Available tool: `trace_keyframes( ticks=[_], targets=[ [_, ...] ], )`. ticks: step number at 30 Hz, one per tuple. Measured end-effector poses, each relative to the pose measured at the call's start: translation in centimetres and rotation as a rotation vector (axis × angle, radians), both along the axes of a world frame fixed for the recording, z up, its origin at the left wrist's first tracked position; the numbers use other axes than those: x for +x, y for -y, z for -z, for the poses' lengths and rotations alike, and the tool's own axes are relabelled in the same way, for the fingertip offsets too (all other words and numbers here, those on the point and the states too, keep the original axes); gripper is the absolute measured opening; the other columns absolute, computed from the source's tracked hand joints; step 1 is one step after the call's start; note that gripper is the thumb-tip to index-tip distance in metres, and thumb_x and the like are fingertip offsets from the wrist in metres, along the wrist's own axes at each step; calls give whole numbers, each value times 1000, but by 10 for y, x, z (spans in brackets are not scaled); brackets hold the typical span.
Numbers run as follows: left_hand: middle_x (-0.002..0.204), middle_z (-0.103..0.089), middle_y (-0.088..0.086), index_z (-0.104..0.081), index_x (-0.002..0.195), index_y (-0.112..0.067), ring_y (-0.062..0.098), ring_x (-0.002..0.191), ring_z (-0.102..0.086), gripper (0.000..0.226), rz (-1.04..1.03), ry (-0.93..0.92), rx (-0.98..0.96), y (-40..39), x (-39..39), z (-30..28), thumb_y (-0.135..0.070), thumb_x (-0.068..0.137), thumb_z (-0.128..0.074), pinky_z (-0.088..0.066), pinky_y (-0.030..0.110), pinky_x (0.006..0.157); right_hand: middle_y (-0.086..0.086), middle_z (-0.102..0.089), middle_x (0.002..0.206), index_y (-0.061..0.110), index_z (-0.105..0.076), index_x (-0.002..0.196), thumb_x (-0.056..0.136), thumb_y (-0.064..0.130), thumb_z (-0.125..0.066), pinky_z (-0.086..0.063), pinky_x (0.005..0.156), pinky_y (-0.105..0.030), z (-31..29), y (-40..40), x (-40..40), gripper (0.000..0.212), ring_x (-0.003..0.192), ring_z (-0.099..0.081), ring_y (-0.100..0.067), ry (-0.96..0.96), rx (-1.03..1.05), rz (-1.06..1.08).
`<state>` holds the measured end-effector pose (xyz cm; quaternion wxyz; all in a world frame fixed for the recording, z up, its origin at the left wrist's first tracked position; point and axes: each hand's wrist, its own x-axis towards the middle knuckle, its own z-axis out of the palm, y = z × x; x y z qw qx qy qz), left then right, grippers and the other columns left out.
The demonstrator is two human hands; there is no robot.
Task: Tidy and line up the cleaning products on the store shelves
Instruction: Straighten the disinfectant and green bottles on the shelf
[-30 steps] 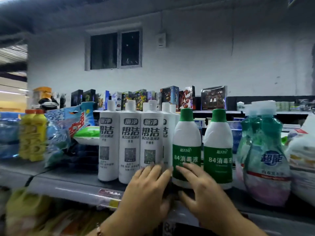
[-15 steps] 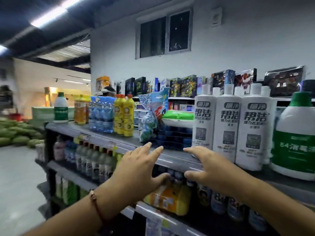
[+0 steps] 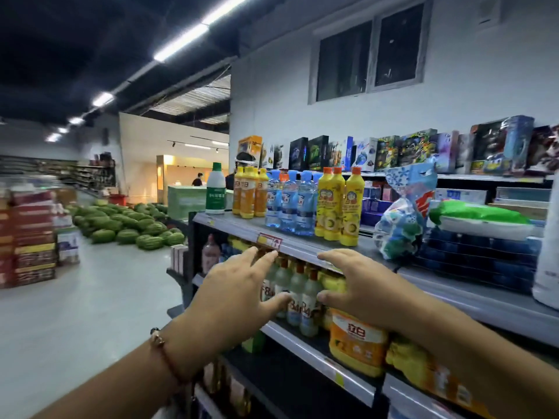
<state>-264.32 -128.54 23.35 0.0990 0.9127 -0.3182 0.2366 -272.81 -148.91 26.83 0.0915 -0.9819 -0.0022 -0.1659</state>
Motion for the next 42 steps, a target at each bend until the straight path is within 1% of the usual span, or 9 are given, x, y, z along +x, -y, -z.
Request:
trace_keyframes(
  ticks=[3,8,13,16,18,23,29,36,42],
  targets=[
    [165,-22,-2,-13,160,-35,16,150,-26,81,-61,2,-10,-36,20,0,-74,92,-37,-29,35,118,12,-36,156,32,-30,156,92,46,-66,-34,106,-24,-1,-28,31,75,136,-40,-9,-17,9,-32],
    [164,-25,-1,-16,159,-35,19,147,-30,80,-180,-35,-19,-86,56,9,-74,92,-37,-34,36,115,13,-41,149,34,-30,154,91,46,-68,-36,91,-18,4,-62,85,75,119,-46,-7,-39,51,-111],
    [159,-33,-3,-20,157,-36,18,143,-36,75,-243,-34,8,-112,104,16,-71,94,-38,-38,36,111,11,-39,152,34,-31,154,89,48,-69,-44,106,-29,19,-87,152,77,125,-47,-8,-64,121,-180],
    [155,-38,-6,-24,155,-37,16,140,-39,71,-267,-27,27,-119,143,21,-69,94,-38,-40,34,109,12,-37,154,36,-30,154,90,49,-68,-39,108,-26,31,-93,200,76,130,-44,-9,-82,124,-221],
    [156,-36,-7,-24,155,-38,16,141,-38,70,-278,-26,40,-119,176,22,-69,94,-39,-39,34,109,11,-34,157,36,-28,155,90,48,-67,-35,109,-25,35,-92,234,77,135,-41,-9,-86,136,-226],
    [156,-35,-10,-23,155,-40,16,140,-39,69,-290,-17,59,-104,269,17,-68,95,-39,-39,33,106,12,-37,156,35,-29,155,90,48,-67,-35,106,-22,32,-78,330,76,133,-43,-8,-38,208,-247],
    [158,-33,-11,-22,155,-40,14,141,-37,67,-292,-15,63,-97,368,28,-68,96,-37,-38,32,108,10,-38,156,33,-31,154,93,42,-66,-30,98,-18,32,-76,439,71,136,-41,-9,4,215,-260],
    [152,-40,-12,-28,153,-40,14,134,-43,64,-256,-22,-29,-111,473,25,-65,96,-40,-41,31,103,11,-33,159,35,-30,154,93,43,-65,-34,111,-29,27,-98,543,71,142,-36,-12,1,142,-255],
    [154,-39,-11,-29,153,-41,17,136,-43,65,-166,-18,-69,-119,584,25,-67,95,-41,-42,34,105,9,-32,160,33,-30,155,91,47,-67,-30,111,-25,20,-114,632,75,144,-33,-11,1,155,-203]
  ],
)
